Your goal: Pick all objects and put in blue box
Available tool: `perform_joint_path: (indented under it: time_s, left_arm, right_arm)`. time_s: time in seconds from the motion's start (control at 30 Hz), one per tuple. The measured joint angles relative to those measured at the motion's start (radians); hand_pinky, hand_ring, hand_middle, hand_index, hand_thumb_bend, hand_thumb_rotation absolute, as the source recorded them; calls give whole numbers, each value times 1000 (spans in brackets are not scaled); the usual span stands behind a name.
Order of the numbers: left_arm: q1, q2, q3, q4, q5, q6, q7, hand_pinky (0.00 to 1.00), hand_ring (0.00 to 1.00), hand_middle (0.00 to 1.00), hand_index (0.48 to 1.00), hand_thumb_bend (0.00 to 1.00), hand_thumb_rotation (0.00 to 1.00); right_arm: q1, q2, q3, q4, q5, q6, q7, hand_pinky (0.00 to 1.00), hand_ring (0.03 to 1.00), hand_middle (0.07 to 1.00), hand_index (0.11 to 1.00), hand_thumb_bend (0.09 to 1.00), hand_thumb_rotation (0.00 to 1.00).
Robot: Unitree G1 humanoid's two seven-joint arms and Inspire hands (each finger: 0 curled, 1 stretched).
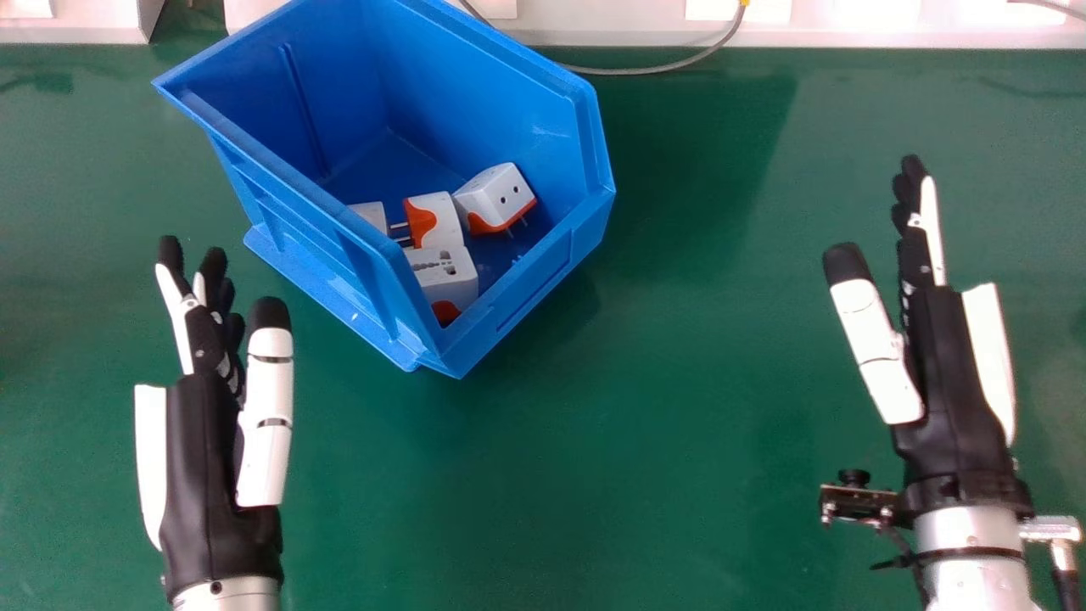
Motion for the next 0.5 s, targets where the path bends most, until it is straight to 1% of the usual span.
perform_joint_path:
  time_s: [0.07,0.13,0.2,0.23,0.27,0.3,0.37,0.43,0.47,0.5]
  left_arm:
    - [-4,0,-7,0,2,0,0,1000,1000,1000,1000,297,928]
    - [-10,1,-12,9,2,-7,-2,1000,1000,1000,1000,306,941]
    - [-17,6,-14,36,1,-23,-4,1000,1000,1000,1000,299,941]
    - [-20,9,-14,49,0,-29,-5,1000,1000,1000,1000,299,924]
    - [-22,10,-14,60,-5,-30,-7,1000,1000,999,1000,309,902]
    - [-24,10,-14,69,-14,-31,-7,1000,1000,999,996,299,891]
    - [-30,10,-11,86,-27,-37,-10,1000,1000,999,994,278,886]
    - [-36,10,-4,108,-40,-54,-12,1000,1000,996,995,279,900]
    - [-37,10,1,115,-43,-59,-12,1000,1000,992,997,282,917]
    - [-36,10,5,118,-50,-65,-11,1000,1000,992,999,295,925]
  right_arm:
    - [-5,-10,-9,0,0,0,4,946,1000,1000,994,396,1000]
    - [-11,-15,-13,0,0,0,10,947,1000,1000,992,380,1000]
    - [-14,-16,-14,0,0,0,15,950,1000,1000,994,367,1000]
    - [-14,-16,-14,0,0,1,18,950,1000,1000,996,364,1000]
    - [-15,-16,-14,0,0,2,20,953,1000,1000,998,362,1000]
    - [-15,-16,-14,0,0,3,23,954,1000,1000,998,371,1000]
    - [-16,-16,-13,0,0,15,29,953,1000,1000,999,388,1000]
    - [-16,-11,-12,0,0,24,30,940,1000,1000,999,396,1000]
    - [-16,-7,-10,0,0,25,30,930,1000,1000,998,399,1000]
    - [-16,-3,-7,-2,-1,30,30,923,1000,1000,998,391,1000]
